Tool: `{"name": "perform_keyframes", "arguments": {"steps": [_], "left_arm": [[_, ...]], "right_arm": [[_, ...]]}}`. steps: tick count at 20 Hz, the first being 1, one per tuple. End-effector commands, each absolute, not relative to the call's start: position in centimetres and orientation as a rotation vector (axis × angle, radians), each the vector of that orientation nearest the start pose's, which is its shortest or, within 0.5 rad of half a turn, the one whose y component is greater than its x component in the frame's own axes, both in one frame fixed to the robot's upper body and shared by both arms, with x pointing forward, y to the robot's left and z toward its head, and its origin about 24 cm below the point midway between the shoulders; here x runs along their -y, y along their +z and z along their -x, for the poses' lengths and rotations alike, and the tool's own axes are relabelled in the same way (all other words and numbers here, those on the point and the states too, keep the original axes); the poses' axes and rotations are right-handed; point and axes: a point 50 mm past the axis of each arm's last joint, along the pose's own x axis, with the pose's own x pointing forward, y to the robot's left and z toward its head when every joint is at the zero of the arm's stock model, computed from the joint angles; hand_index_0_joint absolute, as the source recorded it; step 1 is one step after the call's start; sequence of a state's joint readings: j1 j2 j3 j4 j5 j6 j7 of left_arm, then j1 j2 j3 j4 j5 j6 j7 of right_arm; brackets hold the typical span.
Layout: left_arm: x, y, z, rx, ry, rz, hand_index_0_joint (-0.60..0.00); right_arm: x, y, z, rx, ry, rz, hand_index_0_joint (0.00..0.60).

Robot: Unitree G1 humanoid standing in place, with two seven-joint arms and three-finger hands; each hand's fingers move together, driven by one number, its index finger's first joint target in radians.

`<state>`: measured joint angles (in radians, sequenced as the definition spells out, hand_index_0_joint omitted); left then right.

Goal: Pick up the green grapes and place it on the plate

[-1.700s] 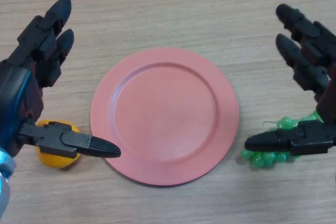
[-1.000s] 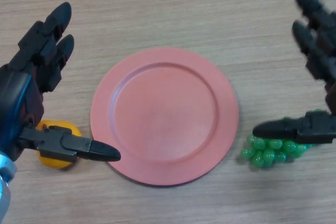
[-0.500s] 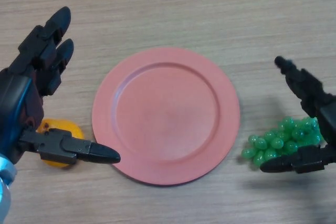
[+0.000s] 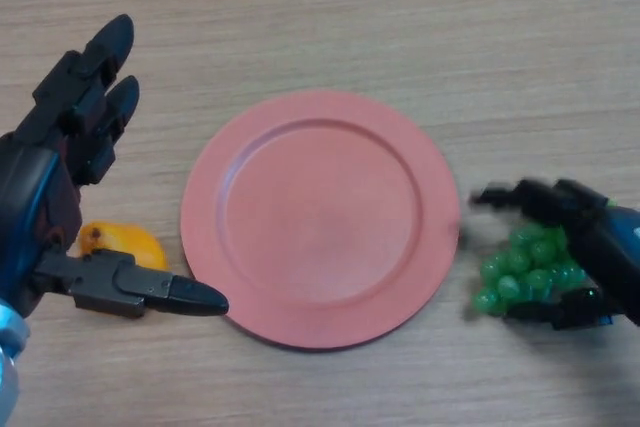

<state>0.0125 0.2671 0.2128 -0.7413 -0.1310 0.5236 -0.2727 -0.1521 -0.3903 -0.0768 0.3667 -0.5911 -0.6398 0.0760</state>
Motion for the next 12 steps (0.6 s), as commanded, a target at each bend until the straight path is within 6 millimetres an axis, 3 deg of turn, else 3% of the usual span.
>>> {"name": "perform_keyframes", "arguments": {"steps": [1, 4, 8, 12], "left_arm": [[-20.1, 19.5, -20.5, 0.38, -0.132, -0.292, 0.0], [-20.1, 19.4, -20.4, 0.389, -0.134, -0.305, 0.0], [-20.0, 19.6, -20.2, 0.393, -0.133, -0.307, 0.0], [-20.1, 19.7, -20.0, 0.38, -0.132, -0.294, 0.0]], "right_arm": [[23.3, 8.4, -27.2, 0.378, 0.148, 0.936, 0.6], [23.4, 9.6, -27.3, 0.377, 0.126, 0.882, 0.6], [22.2, 13.4, -27.5, 0.461, 0.094, 0.867, 0.6], [17.4, 17.3, -27.1, 0.532, 0.181, 0.695, 0.6]]}}
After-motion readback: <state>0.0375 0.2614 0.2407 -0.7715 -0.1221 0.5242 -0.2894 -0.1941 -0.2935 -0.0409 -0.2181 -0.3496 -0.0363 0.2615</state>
